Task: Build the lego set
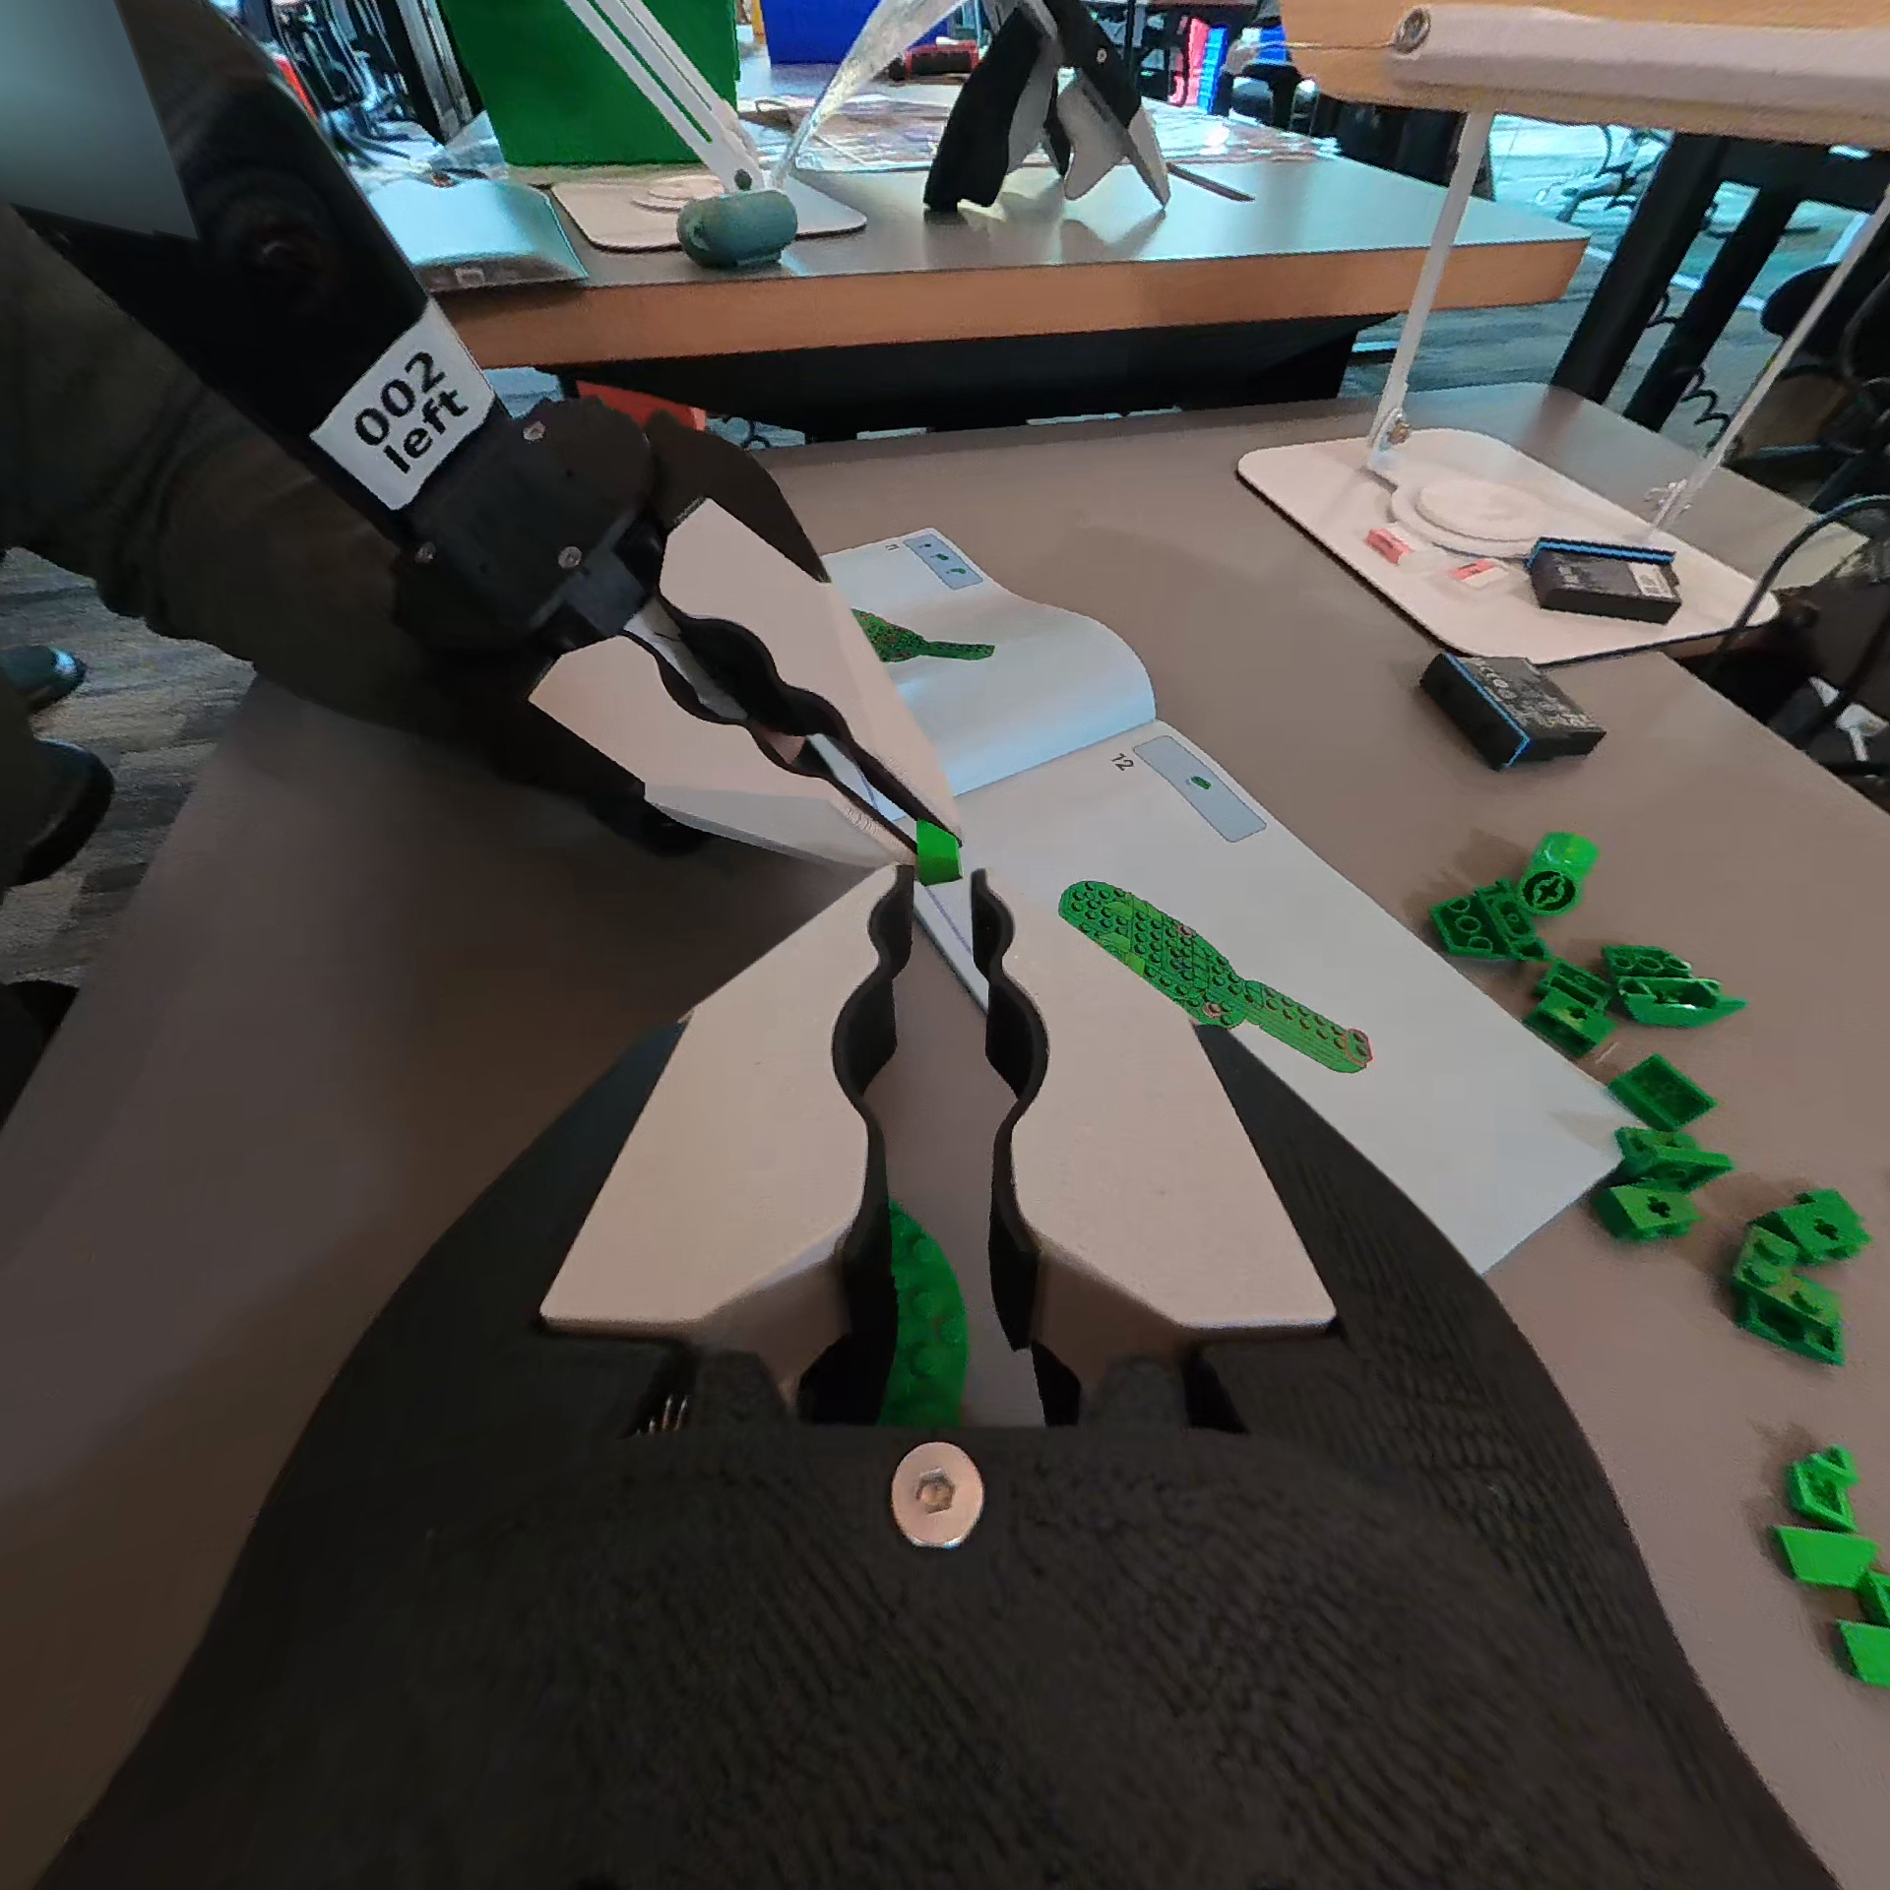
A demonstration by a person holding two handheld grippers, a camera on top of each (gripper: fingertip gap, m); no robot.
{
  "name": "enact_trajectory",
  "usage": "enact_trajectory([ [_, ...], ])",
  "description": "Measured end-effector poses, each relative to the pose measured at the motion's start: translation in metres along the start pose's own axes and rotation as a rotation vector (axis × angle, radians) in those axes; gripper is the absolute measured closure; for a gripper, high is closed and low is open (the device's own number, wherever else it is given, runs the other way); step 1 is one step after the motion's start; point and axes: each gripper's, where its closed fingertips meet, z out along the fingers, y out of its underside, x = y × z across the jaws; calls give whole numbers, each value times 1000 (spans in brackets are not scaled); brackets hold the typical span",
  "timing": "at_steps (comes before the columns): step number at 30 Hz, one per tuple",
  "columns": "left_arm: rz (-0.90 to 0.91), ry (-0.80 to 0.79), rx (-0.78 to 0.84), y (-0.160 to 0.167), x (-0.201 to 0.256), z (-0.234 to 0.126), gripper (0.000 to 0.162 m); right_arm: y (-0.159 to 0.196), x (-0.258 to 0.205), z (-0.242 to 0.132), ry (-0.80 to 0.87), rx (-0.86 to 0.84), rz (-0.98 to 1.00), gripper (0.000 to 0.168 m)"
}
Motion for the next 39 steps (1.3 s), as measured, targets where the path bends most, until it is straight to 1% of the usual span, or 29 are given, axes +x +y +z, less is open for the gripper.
enact_trajectory([
  [4, -9, 5, 2, 0, 0, 0, 160, 0, -1, 1, 2, 2, -18, 161],
  [16, -34, 38, 41, -6, 3, -2, 160, -4, -6, -1, -11, 26, -68, 162],
  [24, 135, 29, 111, -17, 18, -3, 158, -1, -18, -14, -121, 4, -40, 162],
  [27, 86, 11, 188, -30, 15, -9, 142, 8, -16, -20, -125, -43, -22, 162],
  [28, 56, 27, 205, -33, 15, -11, 139, 11, -15, -22, -130, -56, -13, 162],
  [31, -12, 128, 206, -32, 26, -10, 136, 17, -19, -26, -160, -85, 4, 161],
  [33, -4, 179, 200, -31, 34, -10, 134, 20, -25, -28, -198, -102, 21, 161],
  [37, 88, 253, 192, -30, 51, -12, 138, 26, -34, -30, -265, -123, 43, 161],
  [39, 49, 283, 183, -31, 55, -13, 142, 27, -39, -30, -289, -128, 37, 161],
])
